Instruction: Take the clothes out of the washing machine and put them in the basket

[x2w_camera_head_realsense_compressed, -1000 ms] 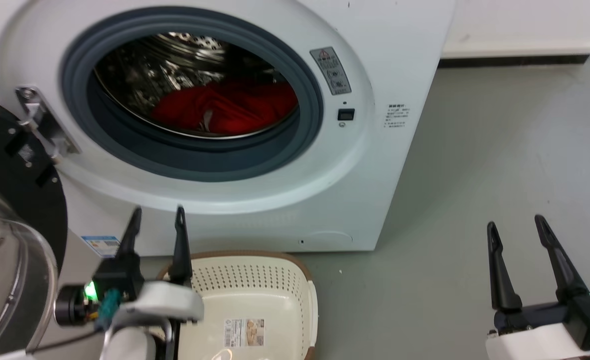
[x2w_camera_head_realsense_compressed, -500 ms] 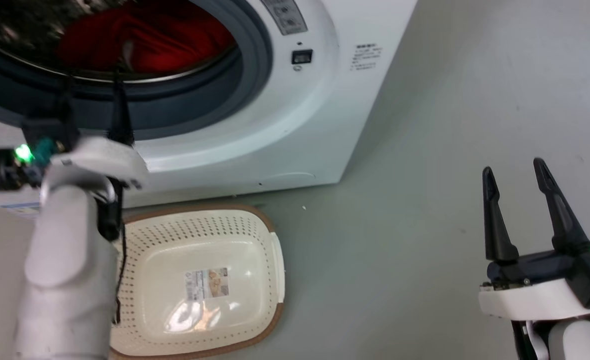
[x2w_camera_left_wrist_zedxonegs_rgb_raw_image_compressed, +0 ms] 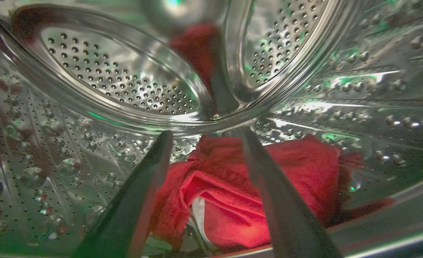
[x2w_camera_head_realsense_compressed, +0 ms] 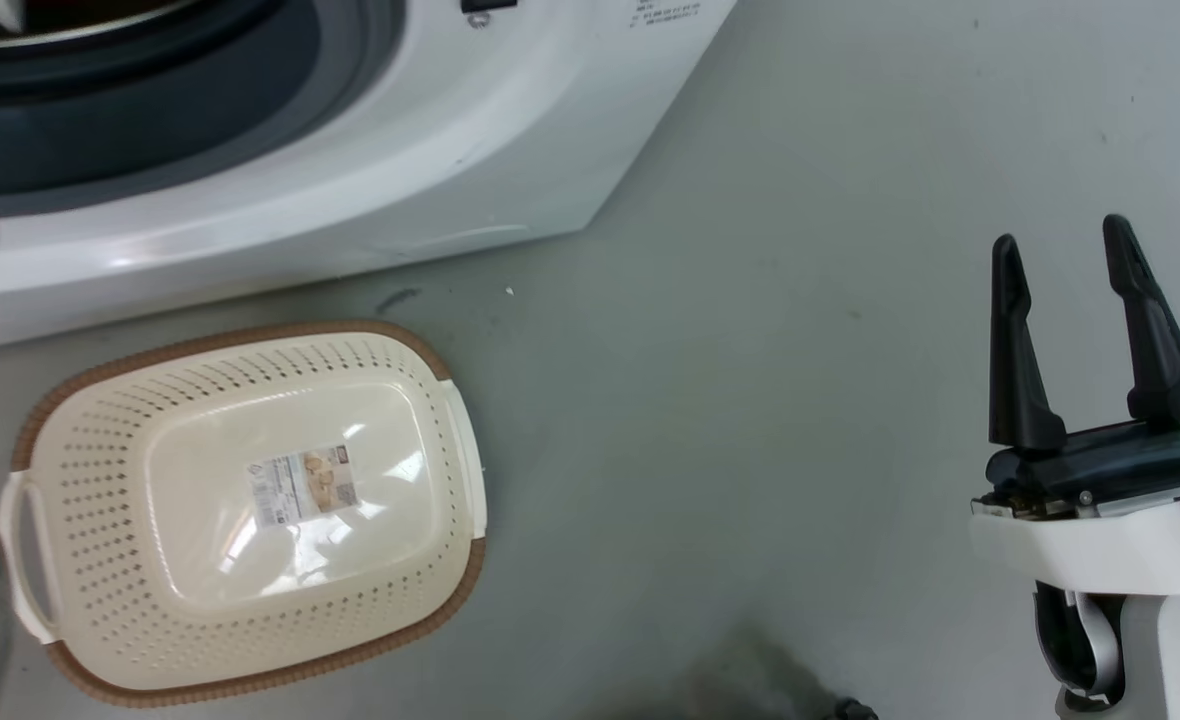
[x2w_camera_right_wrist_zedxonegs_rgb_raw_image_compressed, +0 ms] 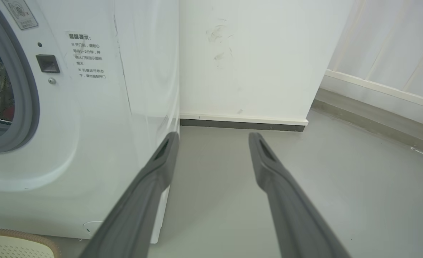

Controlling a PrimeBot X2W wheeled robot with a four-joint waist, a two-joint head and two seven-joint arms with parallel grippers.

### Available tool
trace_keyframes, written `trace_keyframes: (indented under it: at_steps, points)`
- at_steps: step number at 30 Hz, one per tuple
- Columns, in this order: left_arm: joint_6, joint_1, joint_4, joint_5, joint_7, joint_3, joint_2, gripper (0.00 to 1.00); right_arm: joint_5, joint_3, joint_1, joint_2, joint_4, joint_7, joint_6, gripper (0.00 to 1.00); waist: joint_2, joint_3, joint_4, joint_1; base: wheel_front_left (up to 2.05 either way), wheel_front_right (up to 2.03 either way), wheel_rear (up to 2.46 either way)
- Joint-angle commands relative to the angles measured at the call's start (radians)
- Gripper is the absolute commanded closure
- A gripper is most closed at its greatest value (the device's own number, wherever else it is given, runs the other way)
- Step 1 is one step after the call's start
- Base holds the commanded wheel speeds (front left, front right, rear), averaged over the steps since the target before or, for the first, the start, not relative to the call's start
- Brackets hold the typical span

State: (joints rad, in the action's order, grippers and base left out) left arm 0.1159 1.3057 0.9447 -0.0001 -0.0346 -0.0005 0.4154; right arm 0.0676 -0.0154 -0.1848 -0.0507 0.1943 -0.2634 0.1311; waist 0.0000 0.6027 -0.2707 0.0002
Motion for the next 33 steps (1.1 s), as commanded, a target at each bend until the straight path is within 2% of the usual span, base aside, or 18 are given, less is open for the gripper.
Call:
trace_keyframes:
  at_steps: [1, 8, 11, 14, 20, 25, 27, 33]
  points:
    - [0.006, 0.035, 0.010, 0.006, 0.026, -0.012, 0.011, 0.00, 0.008, -0.002, -0.019, 0.001, 0.007, -0.002, -0.001, 0.00, 0.0000, 0.055, -0.030, -0.0002, 0.00, 0.00, 0.00]
    - [0.013, 0.200, 0.086, -0.006, 0.257, -0.148, 0.059, 0.00, 0.049, -0.020, -0.051, 0.001, 0.037, -0.002, -0.001, 0.00, 0.0000, 0.137, -0.062, -0.0002, 0.00, 0.00, 0.00]
    - [0.012, 0.257, 0.110, -0.059, 0.363, -0.207, 0.078, 0.00, 0.061, -0.030, -0.065, 0.001, 0.055, -0.002, -0.001, 0.00, 0.0000, 0.173, -0.075, -0.0002, 0.00, 0.00, 0.00]
    - [0.012, 0.330, 0.130, -0.140, 0.497, -0.220, 0.083, 0.00, 0.071, -0.041, -0.072, 0.001, 0.077, -0.002, -0.001, 0.00, 0.0000, 0.206, -0.088, -0.0002, 0.00, 0.00, 0.00]
    - [0.013, 0.456, 0.138, -0.211, 0.759, -0.268, 0.112, 0.00, 0.095, -0.052, -0.079, 0.001, 0.101, -0.002, -0.001, 0.00, 0.0000, 0.264, -0.106, -0.0002, 0.00, 0.00, 0.00]
    - [-0.001, 0.496, 0.141, -0.212, 0.855, -0.275, 0.138, 0.00, 0.110, -0.063, -0.087, 0.001, 0.104, -0.002, -0.001, 0.00, 0.0000, 0.298, -0.128, -0.0002, 0.00, 0.00, 0.00]
    - [-0.017, 0.501, 0.131, -0.212, 0.853, -0.275, 0.137, 0.00, 0.113, -0.064, -0.089, 0.001, 0.107, -0.002, -0.001, 0.00, 0.0000, 0.309, -0.134, -0.0002, 0.00, 0.00, 0.00]
    - [-0.021, 0.490, 0.127, -0.200, 0.881, -0.303, 0.143, 0.00, 0.117, -0.073, -0.098, 0.001, 0.109, -0.002, -0.001, 0.00, 0.0000, 0.330, -0.143, -0.0002, 0.00, 0.00, 0.00]
